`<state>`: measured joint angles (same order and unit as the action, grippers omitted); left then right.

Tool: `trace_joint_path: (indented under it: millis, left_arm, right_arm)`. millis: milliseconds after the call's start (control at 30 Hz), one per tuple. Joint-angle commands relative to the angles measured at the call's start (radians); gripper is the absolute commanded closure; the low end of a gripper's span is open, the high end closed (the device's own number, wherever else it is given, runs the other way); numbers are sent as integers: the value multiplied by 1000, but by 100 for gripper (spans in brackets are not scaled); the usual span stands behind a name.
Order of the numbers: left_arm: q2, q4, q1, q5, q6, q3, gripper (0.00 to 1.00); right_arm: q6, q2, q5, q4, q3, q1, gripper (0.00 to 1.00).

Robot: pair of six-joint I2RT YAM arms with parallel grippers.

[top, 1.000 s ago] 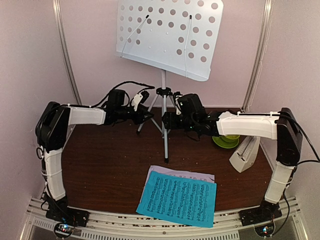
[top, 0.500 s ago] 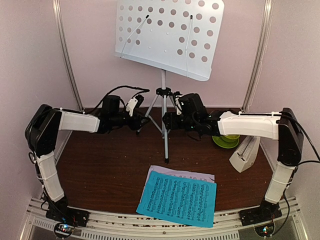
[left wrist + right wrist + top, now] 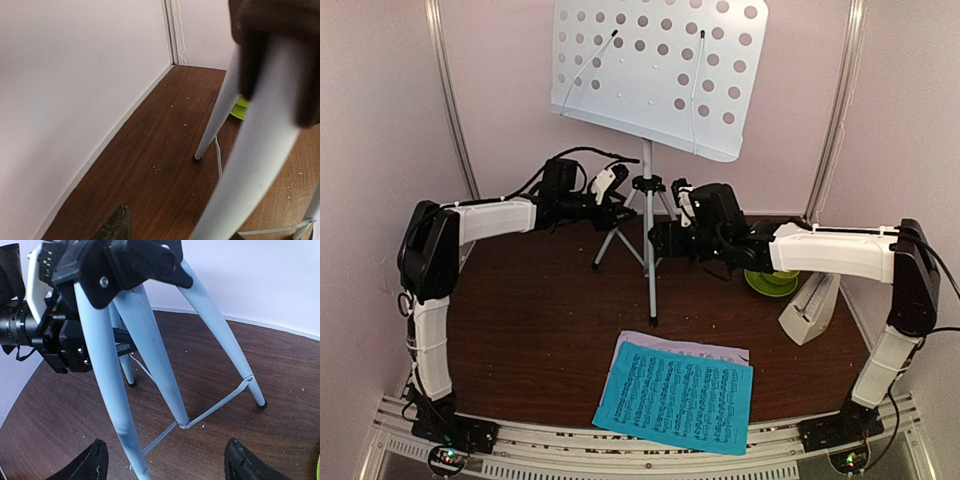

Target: Set up the instrument practice props

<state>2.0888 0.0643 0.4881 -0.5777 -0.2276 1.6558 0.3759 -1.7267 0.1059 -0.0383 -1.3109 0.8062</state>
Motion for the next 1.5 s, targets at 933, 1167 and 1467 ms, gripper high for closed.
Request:
trace_joint_path:
  millis: [933,1167,1467]
  left_arm:
    - [-246,222,157,465,200,-377,100]
    - [-245,233,234,566,241,-406,100]
    - [-247,257,252,606,304,-423,100]
  right_arm:
    - [-66,56,-137,140,72,-29,13]
    - [-98,50,-155,181,117,-31,12]
    - [-132,29,-182,270,178,-41,23]
